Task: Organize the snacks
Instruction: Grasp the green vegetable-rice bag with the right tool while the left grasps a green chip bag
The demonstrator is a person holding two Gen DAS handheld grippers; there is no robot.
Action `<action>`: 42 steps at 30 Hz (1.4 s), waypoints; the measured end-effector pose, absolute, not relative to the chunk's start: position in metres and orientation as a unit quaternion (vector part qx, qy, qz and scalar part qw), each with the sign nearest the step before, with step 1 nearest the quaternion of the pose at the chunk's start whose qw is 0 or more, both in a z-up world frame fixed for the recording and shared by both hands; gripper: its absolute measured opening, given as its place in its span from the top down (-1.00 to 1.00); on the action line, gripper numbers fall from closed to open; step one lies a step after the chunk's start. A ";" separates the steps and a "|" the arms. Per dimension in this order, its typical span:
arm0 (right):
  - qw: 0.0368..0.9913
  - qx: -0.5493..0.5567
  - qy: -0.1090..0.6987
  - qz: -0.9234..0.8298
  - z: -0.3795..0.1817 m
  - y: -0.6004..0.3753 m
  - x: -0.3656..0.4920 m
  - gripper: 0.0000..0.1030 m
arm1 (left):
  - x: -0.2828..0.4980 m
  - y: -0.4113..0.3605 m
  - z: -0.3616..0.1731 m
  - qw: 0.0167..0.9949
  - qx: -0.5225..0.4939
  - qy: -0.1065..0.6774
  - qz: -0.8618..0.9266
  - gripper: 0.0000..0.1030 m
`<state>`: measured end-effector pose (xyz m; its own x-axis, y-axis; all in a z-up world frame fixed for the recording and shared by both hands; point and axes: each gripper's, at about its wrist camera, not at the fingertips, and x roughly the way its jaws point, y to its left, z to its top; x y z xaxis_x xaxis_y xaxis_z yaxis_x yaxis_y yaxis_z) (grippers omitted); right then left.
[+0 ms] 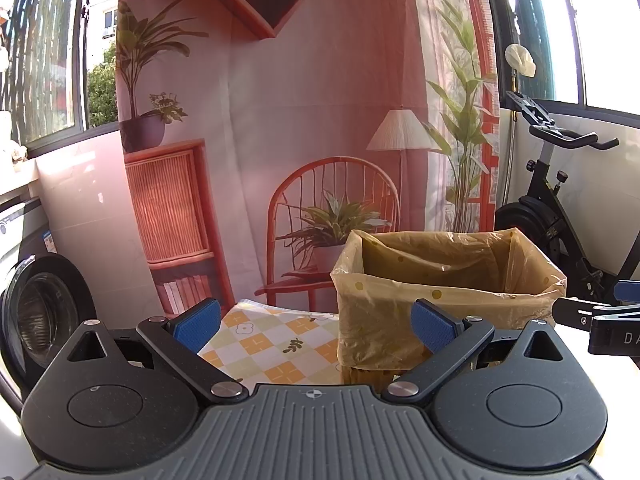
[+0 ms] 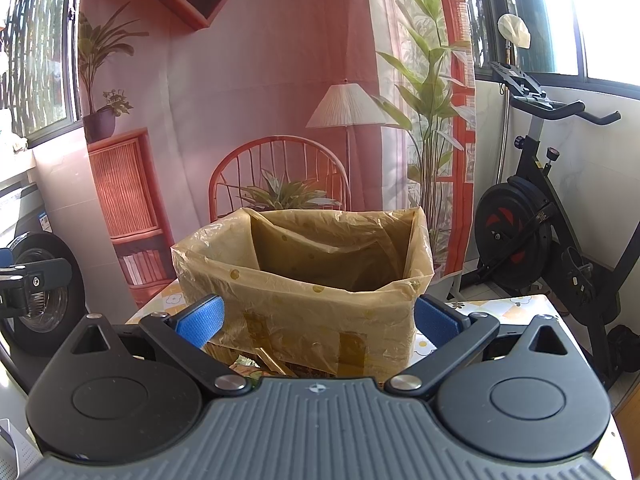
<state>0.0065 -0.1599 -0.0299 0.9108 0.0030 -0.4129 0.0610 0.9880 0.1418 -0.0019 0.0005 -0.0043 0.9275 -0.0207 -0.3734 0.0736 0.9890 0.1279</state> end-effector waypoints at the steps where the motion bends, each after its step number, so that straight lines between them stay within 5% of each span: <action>1: 0.974 0.076 0.211 -0.015 -0.030 -0.160 0.007 -1.00 | -0.002 0.001 -0.004 0.979 0.070 0.189 -0.024 -0.98; 22: 0.976 0.080 0.203 -0.004 -0.068 -0.149 -0.003 -1.00 | -0.002 0.025 -0.034 0.978 0.034 0.199 -0.044 -0.99; 42: 0.939 0.131 0.315 -0.042 -0.141 -0.103 0.083 -1.00 | 0.044 0.088 -0.073 0.978 0.013 0.205 0.030 -0.85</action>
